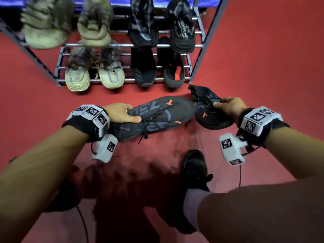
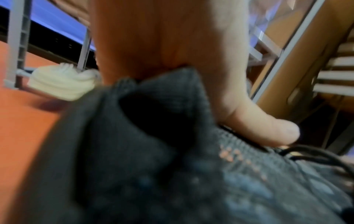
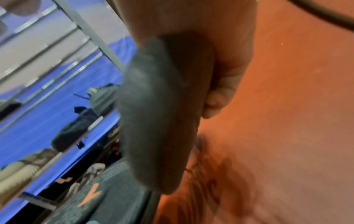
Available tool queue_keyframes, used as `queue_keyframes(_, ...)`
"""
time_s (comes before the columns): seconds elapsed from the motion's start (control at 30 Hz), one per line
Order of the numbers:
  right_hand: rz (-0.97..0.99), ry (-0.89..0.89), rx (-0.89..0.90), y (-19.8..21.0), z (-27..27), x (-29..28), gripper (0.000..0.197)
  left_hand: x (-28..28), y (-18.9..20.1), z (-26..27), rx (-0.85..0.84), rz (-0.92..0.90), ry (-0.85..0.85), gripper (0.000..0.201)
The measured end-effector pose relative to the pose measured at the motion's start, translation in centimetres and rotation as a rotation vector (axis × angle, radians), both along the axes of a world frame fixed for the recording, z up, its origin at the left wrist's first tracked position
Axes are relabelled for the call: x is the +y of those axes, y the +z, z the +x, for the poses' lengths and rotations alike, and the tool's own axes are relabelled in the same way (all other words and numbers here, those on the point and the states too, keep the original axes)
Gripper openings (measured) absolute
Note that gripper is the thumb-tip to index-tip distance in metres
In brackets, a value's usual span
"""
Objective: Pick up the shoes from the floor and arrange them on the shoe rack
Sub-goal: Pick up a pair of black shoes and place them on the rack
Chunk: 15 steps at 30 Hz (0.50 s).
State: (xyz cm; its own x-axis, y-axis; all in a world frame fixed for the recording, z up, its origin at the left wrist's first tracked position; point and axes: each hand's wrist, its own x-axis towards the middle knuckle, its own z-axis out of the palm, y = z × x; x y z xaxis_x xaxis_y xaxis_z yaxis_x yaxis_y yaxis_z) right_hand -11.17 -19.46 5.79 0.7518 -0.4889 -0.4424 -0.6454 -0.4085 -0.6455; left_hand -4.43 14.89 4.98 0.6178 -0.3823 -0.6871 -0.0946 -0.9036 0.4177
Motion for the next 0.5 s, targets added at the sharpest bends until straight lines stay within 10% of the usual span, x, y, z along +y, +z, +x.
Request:
queue_keyframes(0.2,0.145,-0.117,-0.077,7.7,0.2,-1.7,0.021,-1.3,9.4,0.0,-0.17,-0.145,0.044,0.093)
queue_keyframes(0.5,0.244,-0.152,-0.212,22.6,-1.7,-0.7,0.024,-0.9,22.2,-1.6,-0.413,-0.065,0.092,0.079)
